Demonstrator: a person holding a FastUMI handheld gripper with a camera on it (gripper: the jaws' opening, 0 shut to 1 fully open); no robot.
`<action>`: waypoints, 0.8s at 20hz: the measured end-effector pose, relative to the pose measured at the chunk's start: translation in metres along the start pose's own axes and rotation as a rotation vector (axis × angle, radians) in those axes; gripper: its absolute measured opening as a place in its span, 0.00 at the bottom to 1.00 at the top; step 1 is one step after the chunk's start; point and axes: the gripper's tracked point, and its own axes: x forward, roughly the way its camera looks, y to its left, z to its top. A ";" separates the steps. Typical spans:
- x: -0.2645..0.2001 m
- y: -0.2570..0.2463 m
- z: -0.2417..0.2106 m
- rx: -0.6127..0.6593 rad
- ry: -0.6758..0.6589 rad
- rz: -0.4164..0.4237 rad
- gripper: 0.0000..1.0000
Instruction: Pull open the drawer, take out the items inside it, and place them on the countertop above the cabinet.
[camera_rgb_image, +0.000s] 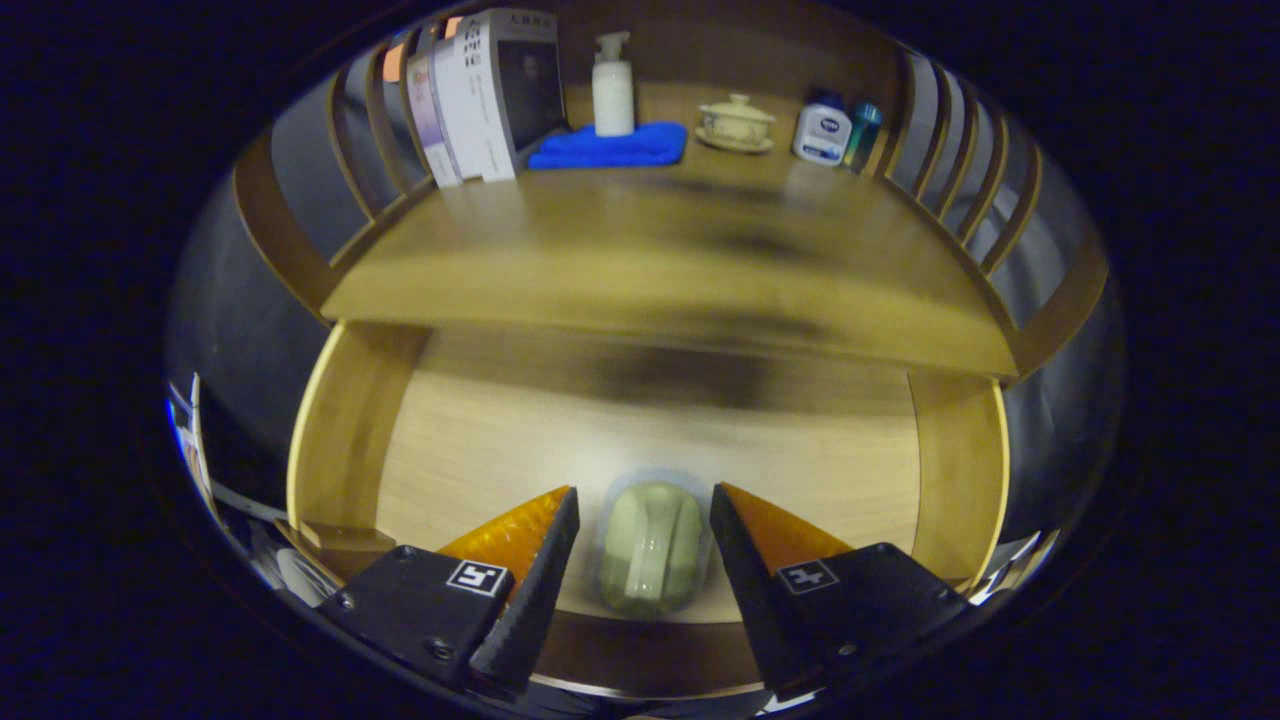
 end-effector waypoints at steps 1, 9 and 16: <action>0.002 0.000 -0.004 -0.002 0.027 -0.008 0.79; 0.023 -0.004 -0.035 0.060 0.161 -0.014 0.35; 0.012 -0.011 -0.025 0.060 0.113 0.023 0.18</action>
